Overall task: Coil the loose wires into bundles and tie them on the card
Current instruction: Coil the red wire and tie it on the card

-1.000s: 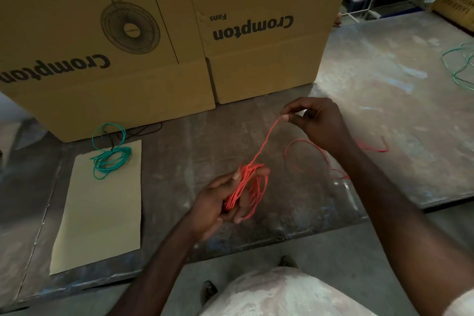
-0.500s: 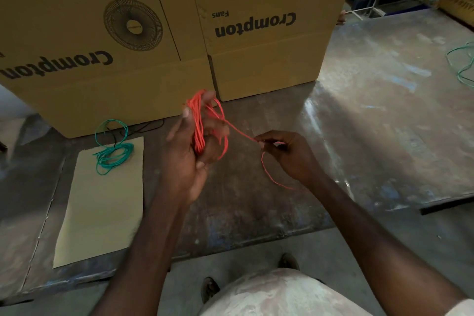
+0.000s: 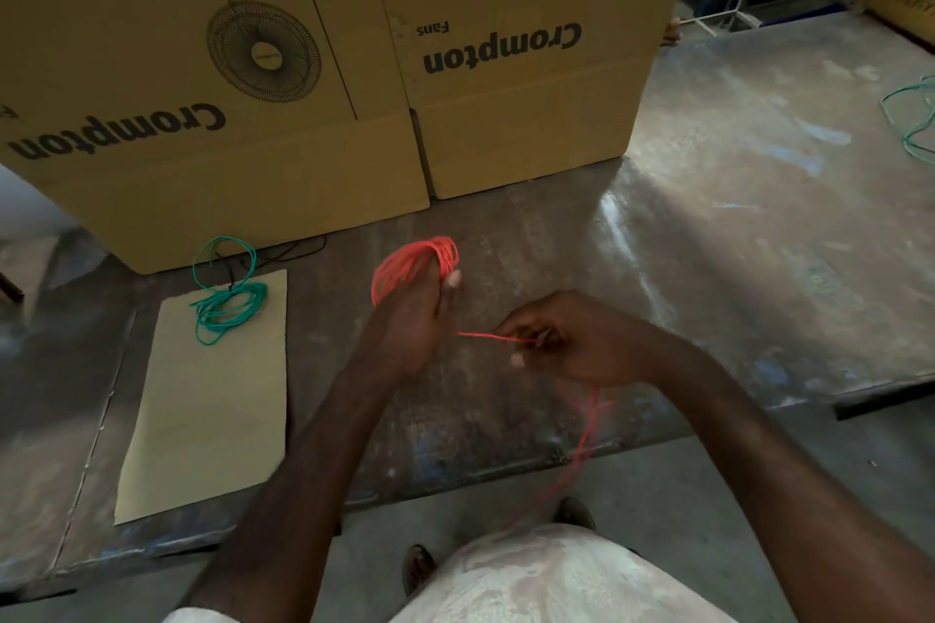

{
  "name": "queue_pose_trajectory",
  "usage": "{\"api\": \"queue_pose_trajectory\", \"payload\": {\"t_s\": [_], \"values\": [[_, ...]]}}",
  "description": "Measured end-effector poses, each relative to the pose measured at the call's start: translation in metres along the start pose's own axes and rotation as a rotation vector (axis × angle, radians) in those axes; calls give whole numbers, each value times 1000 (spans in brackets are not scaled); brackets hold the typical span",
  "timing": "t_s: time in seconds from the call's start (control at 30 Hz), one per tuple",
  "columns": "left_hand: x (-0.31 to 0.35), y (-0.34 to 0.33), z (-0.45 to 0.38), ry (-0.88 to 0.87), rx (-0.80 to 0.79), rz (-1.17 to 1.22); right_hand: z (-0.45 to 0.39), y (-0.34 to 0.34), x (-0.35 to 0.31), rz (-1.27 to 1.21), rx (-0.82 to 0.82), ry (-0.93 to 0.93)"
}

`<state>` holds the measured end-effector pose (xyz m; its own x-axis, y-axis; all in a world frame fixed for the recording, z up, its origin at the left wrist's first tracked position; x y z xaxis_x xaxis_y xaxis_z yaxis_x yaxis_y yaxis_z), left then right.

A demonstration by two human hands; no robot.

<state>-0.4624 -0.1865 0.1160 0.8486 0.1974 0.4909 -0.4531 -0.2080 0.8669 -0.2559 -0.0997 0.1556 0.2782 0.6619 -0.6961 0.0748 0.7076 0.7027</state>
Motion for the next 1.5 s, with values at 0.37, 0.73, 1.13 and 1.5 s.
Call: {"api": "queue_pose_trajectory", "payload": {"t_s": [0.37, 0.73, 1.13, 1.5], "values": [[44, -23, 64, 148, -530, 1371, -2, 33, 33, 170, 371, 48], [59, 41, 46, -28, -76, 1720, -22, -31, 34, 33, 184, -30], [28, 134, 7, -216, 348, 1584, 10, -95, 56, 70, -67, -159], [29, 136, -18, -132, 539, 1417, 27, -120, 60, 145, -206, -222]]}}
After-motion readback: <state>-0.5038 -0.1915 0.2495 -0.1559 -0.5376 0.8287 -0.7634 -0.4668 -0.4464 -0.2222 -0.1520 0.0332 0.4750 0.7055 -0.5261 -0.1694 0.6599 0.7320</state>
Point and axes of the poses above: each hand's wrist, its own z-axis away from the middle knuckle, its own y-axis out of the back of the hand, x = y × z, the point moved 3 cm from there along -z, towards the middle knuckle, and after that the axes turned 4 degrees about -x, right-handed, at the moved point
